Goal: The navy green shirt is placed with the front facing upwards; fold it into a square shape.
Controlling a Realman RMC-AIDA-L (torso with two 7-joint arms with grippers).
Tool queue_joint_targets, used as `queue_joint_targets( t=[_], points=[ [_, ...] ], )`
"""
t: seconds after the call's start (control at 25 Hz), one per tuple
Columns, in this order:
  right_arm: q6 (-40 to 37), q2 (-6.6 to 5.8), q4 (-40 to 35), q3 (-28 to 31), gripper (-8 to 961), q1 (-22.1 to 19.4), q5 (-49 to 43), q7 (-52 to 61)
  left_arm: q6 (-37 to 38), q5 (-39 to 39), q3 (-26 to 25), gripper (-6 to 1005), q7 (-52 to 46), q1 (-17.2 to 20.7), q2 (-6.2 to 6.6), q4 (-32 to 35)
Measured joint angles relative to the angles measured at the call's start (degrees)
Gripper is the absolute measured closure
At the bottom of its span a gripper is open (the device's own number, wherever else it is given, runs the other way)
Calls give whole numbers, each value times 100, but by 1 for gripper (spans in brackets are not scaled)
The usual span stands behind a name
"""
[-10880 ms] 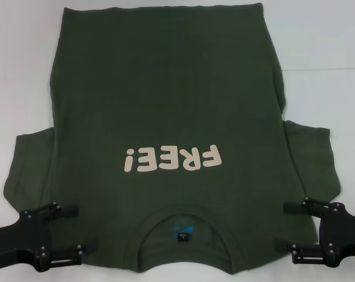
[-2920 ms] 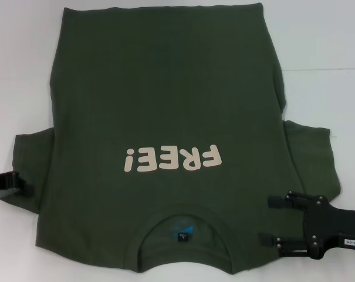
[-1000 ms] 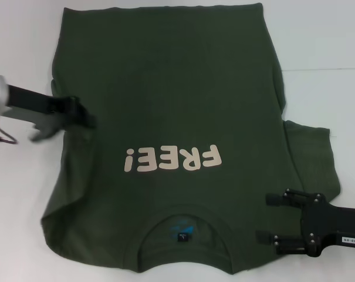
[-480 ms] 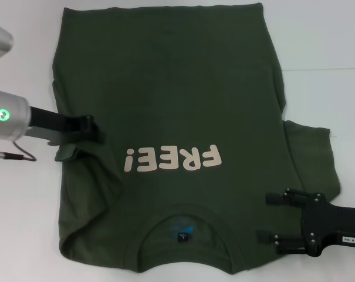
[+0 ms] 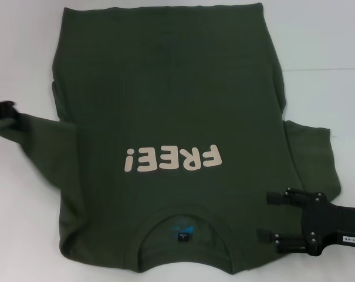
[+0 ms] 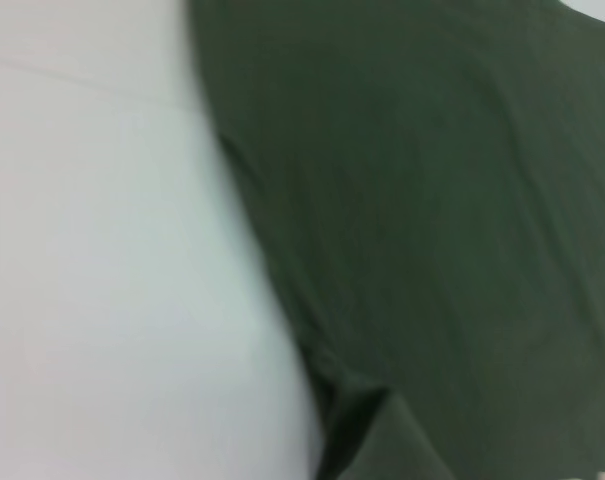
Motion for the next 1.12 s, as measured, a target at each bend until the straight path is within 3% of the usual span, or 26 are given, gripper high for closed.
queue_joint_targets(
  t=[0.12,0.28,0.6,0.76,1.12],
  points=[
    [0,0,0,2,50,-6,4,4,11,286,-50,997,-51,13,114,204],
    [-8,0,0,1,50,7,7,60,13,613,-76,996,-127,-23,159,448],
    [-11,0,0,-1,51,43,8,91,157,578,-44,996,-170,-56,146,541],
    [-3,0,0,2,51,55,8,91,231,468,-24,996,-144,-78,28,527],
    [18,0,0,-8,53,58,8,89,217,82,191,995,-47,-129,-487,467]
  ],
)
